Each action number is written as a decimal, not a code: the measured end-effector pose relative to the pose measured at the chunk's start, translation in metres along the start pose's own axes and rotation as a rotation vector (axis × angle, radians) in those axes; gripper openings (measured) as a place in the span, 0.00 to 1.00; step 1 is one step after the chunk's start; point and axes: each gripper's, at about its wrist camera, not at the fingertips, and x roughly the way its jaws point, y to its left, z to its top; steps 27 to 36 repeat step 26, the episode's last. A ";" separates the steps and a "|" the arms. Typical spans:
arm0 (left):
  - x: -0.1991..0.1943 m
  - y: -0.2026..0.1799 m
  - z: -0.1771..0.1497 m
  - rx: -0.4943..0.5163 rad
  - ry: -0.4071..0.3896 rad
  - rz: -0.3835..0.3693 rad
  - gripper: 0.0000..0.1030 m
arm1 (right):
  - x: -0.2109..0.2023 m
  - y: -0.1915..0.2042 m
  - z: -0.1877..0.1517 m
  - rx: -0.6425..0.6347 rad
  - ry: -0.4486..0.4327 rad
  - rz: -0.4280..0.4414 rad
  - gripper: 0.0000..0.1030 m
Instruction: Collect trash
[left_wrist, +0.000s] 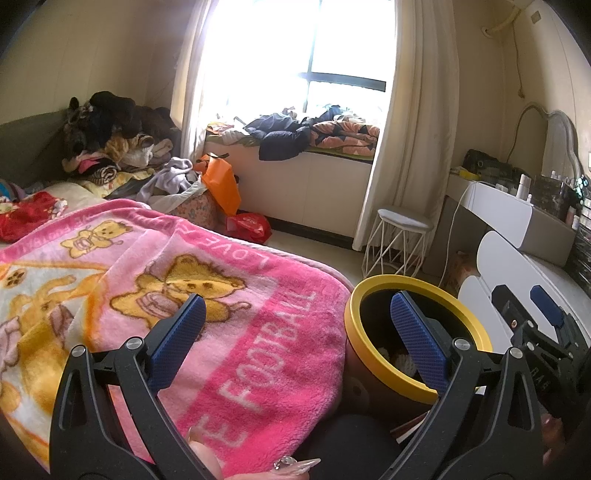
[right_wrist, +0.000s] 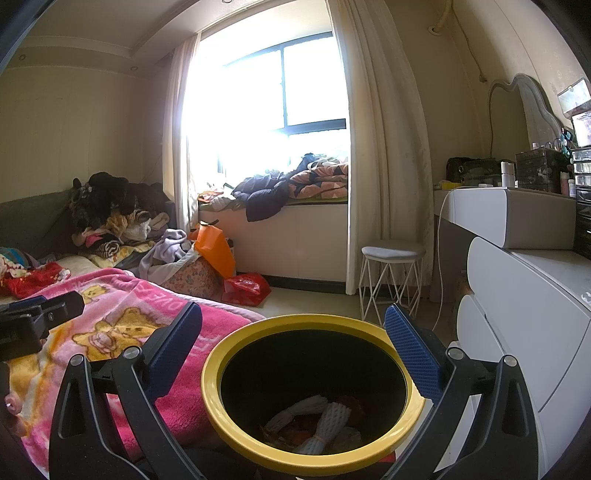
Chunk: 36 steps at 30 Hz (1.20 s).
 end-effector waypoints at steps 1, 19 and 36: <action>0.000 0.000 0.000 0.000 0.000 0.005 0.90 | 0.000 0.001 0.000 0.002 0.000 -0.001 0.94; -0.033 0.145 0.005 -0.203 0.032 0.289 0.90 | 0.022 0.148 0.047 -0.105 0.030 0.403 0.94; -0.086 0.331 -0.055 -0.490 0.186 0.825 0.90 | 0.055 0.381 -0.006 -0.328 0.499 0.863 0.94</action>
